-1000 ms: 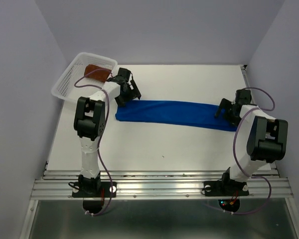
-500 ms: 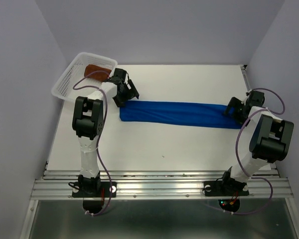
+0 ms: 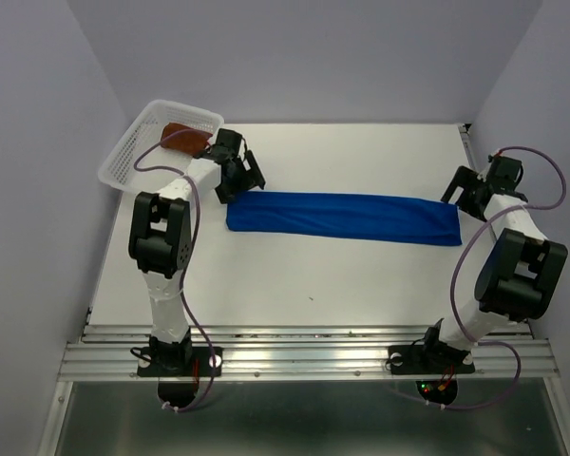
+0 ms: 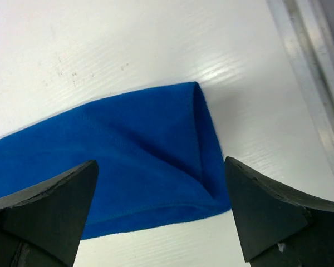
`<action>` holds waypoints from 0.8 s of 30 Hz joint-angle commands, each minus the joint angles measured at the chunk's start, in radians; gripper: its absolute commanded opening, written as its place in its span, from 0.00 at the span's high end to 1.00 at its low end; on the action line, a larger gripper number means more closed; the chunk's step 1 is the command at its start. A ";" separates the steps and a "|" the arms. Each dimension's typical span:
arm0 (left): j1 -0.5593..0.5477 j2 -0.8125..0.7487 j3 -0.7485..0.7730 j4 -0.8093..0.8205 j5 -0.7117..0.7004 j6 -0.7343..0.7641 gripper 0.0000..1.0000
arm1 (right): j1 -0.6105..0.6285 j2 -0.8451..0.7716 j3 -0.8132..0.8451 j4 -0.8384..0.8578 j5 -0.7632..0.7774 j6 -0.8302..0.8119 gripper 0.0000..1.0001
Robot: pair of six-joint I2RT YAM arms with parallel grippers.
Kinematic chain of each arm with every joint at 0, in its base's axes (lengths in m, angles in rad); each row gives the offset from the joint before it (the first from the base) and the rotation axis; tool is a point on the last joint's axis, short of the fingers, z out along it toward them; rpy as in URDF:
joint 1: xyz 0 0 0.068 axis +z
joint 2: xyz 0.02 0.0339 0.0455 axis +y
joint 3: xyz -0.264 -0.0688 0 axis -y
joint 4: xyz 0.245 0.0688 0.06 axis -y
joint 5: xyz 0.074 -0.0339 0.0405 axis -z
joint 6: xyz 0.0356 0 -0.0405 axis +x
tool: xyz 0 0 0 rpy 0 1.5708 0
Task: Roll the towels
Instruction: Fold the towel
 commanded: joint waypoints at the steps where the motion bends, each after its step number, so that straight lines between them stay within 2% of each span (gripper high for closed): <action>1: 0.001 -0.131 -0.090 -0.012 -0.019 0.017 0.01 | -0.011 0.079 0.055 -0.023 -0.138 -0.016 0.00; 3: 0.001 -0.157 -0.158 -0.004 -0.020 0.012 0.01 | -0.011 0.099 0.067 -0.026 -0.116 0.011 0.00; 4: 0.003 -0.166 -0.198 -0.004 -0.024 0.006 0.01 | -0.011 0.109 0.067 -0.031 -0.024 0.027 0.00; 10: 0.018 -0.190 -0.269 -0.006 -0.068 -0.012 0.01 | -0.011 0.166 0.067 -0.069 0.298 0.017 0.00; 12: 0.024 -0.197 -0.275 -0.003 -0.068 -0.012 0.01 | -0.011 0.203 0.067 -0.074 0.312 0.008 0.00; 16: 0.038 -0.182 -0.270 0.000 -0.062 -0.006 0.01 | -0.011 0.263 0.059 -0.066 0.216 -0.030 0.03; 18: 0.041 -0.170 -0.276 -0.001 -0.060 -0.003 0.01 | -0.011 0.277 0.047 -0.049 0.182 -0.048 0.12; 20: 0.041 -0.174 -0.292 0.005 -0.054 -0.003 0.01 | -0.011 0.290 0.036 -0.036 0.126 -0.058 0.16; 21: 0.041 -0.180 -0.298 0.012 -0.051 -0.003 0.01 | -0.011 0.295 0.027 -0.019 0.101 -0.061 0.28; 23: 0.042 -0.200 -0.310 0.017 -0.053 -0.003 0.01 | -0.011 0.307 0.026 -0.016 0.054 -0.062 0.39; 24: 0.042 -0.208 -0.312 0.020 -0.059 -0.004 0.01 | -0.011 0.310 0.027 -0.019 0.044 -0.062 0.52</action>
